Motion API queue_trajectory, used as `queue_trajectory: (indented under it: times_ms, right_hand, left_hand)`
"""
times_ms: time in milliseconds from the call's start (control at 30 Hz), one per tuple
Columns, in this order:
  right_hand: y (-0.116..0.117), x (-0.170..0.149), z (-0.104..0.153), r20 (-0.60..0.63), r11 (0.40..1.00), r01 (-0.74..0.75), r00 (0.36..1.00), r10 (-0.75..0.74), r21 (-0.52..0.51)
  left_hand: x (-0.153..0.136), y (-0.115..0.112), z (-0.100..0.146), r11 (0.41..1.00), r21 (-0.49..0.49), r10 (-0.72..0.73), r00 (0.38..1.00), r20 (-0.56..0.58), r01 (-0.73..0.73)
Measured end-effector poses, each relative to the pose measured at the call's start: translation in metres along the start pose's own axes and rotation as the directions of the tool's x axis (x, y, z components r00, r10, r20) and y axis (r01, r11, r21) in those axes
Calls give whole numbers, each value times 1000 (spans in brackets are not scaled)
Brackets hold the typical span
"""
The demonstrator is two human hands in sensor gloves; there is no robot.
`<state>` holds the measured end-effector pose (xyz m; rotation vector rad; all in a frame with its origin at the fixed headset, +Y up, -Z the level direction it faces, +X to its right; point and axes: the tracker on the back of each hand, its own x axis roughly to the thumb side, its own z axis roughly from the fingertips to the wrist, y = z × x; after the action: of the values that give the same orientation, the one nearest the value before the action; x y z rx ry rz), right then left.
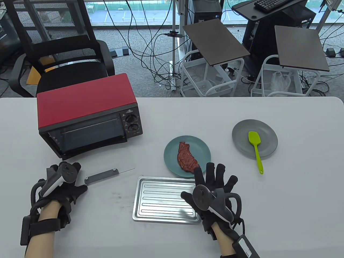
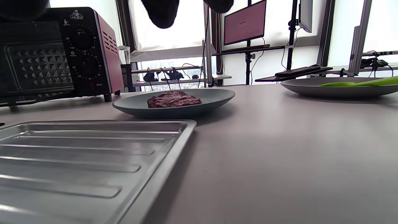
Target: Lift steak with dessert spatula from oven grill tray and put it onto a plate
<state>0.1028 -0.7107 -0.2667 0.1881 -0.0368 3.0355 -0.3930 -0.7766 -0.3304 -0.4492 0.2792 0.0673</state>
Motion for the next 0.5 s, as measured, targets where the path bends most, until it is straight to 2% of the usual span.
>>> queue_trajectory:
  times_ms: [267,367,500]
  right_hand:
    - [1,0,-1,-2,1000,5,1000,-5,10]
    - [1,0,-1,-6,1000,7,1000,-7,10]
    - [4,-1,-2,-14,1000,17,1000,-16,25]
  left_hand:
    - [5,3,4,998,13,-57,998,-3,57]
    - [7,10,8,996,63,-65,998,-3,65]
    - [8,20,14,995,67,-69,998,7,68]
